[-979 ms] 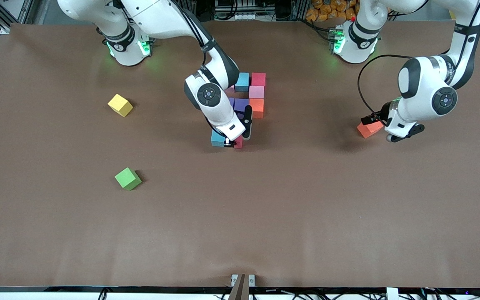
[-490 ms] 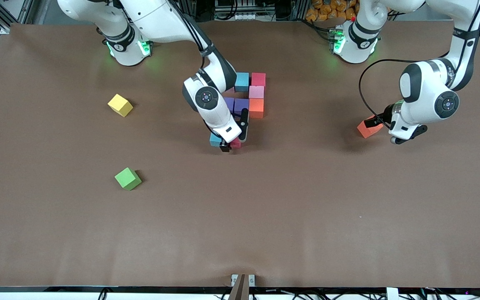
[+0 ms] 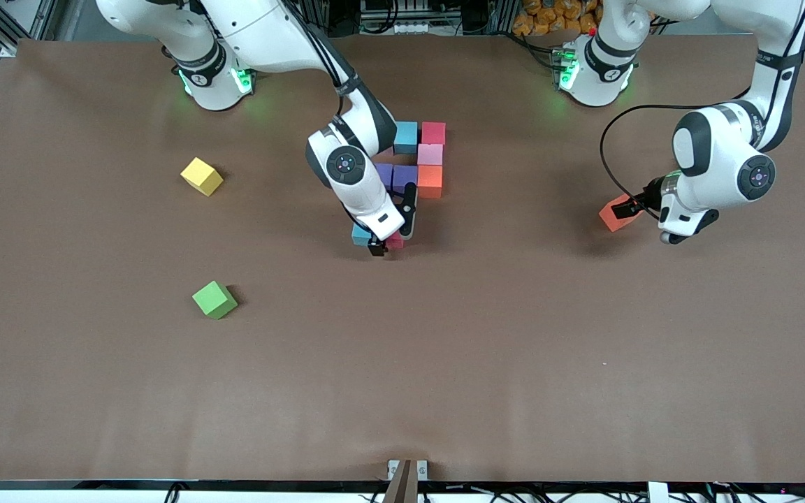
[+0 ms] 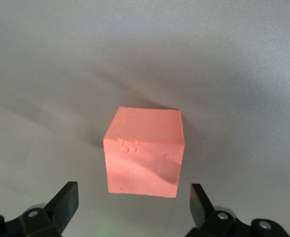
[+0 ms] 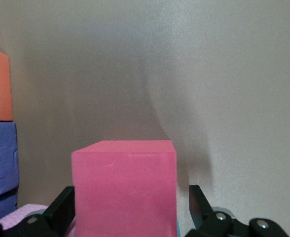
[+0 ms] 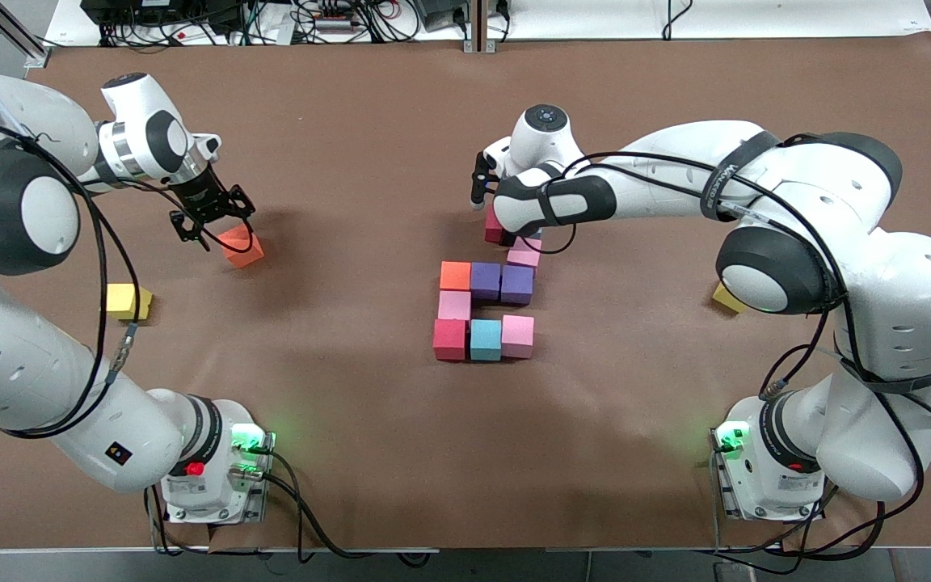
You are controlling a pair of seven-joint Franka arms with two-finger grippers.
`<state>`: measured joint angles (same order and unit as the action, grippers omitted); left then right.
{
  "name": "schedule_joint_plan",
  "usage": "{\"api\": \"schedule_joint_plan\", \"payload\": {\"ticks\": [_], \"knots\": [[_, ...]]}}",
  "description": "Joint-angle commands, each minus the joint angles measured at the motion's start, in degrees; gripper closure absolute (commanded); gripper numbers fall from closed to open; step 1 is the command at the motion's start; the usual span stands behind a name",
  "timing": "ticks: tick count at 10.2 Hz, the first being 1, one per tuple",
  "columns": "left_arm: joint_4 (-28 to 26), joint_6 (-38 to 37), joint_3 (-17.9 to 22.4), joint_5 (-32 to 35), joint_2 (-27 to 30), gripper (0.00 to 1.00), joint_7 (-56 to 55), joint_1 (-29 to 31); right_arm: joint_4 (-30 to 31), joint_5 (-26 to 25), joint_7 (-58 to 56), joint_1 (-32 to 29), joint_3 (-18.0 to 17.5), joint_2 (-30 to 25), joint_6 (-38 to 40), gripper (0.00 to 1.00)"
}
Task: Form number 2 with 11 blocks
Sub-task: 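Place the pink cube in the figure while the left gripper grasps orange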
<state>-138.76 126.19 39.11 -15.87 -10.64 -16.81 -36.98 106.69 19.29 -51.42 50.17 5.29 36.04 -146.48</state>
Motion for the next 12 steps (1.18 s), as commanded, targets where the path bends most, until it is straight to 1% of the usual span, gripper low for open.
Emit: {"api": "schedule_joint_plan", "payload": {"ticks": [1,3,5,7,9,11,12], "knots": [[1.3,0.5,0.0,-1.9,-2.1,0.00,0.7,0.2,0.3,1.4,-0.5,-1.0,-0.6,-1.8,1.4,0.00],[1.4,0.5,0.0,-3.3,-2.8,0.00,0.8,0.2,0.3,1.5,-0.5,-1.1,-0.6,-2.6,2.5,0.00],[1.8,0.7,0.0,-3.4,-3.7,0.00,0.7,0.2,0.3,3.3,-0.4,-1.0,-0.6,-3.7,3.9,0.00],[2.2,0.9,-0.1,-3.6,-4.3,0.00,0.7,0.2,0.3,3.4,-0.3,-1.0,-0.5,-5.4,5.8,0.00],[2.6,0.9,-0.2,-6.0,-5.5,0.00,0.7,0.2,0.3,3.4,-0.3,-1.5,-0.5,-7.0,8.0,0.00],[2.8,0.9,-0.3,-6.2,-6.2,0.00,0.8,0.2,-1.5,3.4,-0.2,-2.8,-0.2,-8.2,11.9,0.00],[2.8,1.0,-0.4,-6.2,-6.9,0.00,0.8,0.2,-3.7,3.4,0.1,-5.3,0.2,-8.5,16.4,0.00]]}}
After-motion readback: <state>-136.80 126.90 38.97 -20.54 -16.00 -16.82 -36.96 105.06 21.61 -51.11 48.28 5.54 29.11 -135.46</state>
